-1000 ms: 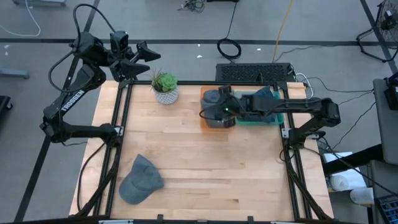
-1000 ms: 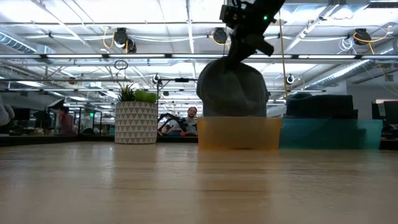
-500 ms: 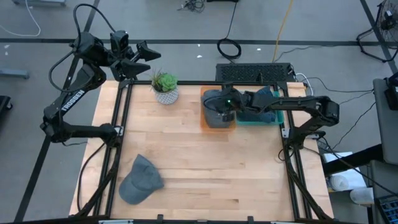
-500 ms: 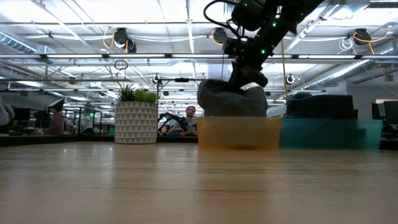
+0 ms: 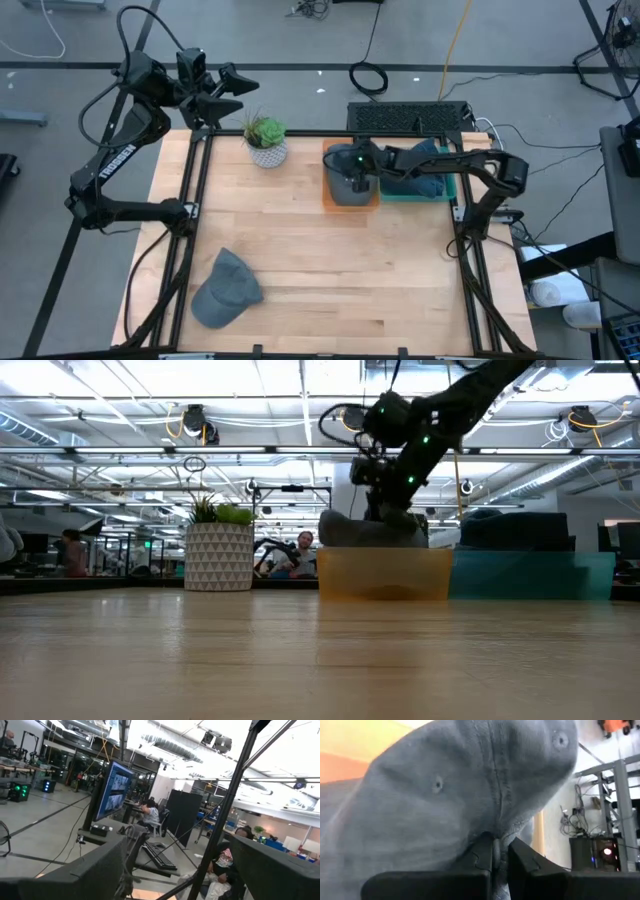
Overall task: Pick & Place hat
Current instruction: Put the top gray cap in the orange bin
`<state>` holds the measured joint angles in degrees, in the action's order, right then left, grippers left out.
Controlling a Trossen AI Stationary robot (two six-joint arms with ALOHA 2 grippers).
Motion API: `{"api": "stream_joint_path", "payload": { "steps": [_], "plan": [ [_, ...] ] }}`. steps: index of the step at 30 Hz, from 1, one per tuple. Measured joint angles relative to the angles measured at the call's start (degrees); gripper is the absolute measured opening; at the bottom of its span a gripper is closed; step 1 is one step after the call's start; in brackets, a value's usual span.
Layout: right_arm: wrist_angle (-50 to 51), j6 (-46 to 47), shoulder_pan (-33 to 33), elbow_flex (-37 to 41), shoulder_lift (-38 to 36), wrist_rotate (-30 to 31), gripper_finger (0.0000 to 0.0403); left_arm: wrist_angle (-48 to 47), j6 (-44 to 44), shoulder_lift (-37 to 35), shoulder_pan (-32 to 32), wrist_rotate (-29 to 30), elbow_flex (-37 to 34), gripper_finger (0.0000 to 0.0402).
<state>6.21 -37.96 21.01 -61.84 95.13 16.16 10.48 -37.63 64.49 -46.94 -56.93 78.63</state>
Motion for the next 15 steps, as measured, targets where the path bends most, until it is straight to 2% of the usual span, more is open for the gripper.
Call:
{"api": "stream_joint_path", "payload": {
  "steps": [8, 12, 15],
  "plan": [
    [-3.20, -0.19, 0.81, 0.04, 6.09, 0.43, 0.0013, -0.01, -0.33, 0.00, -0.01, 0.07, 0.00, 0.0363],
    [-3.90, -0.81, 0.29, 0.03, 5.65, 0.66, 0.0062, -0.27, -0.81, 0.00, 0.00, 0.04, 0.00, 0.0363],
    [-6.69, -1.83, -0.19, 0.04, 3.98, 3.38, 0.0107, -0.42, -1.55, 0.01, -0.02, 0.04, -0.01, 0.0363]
  ]
}}
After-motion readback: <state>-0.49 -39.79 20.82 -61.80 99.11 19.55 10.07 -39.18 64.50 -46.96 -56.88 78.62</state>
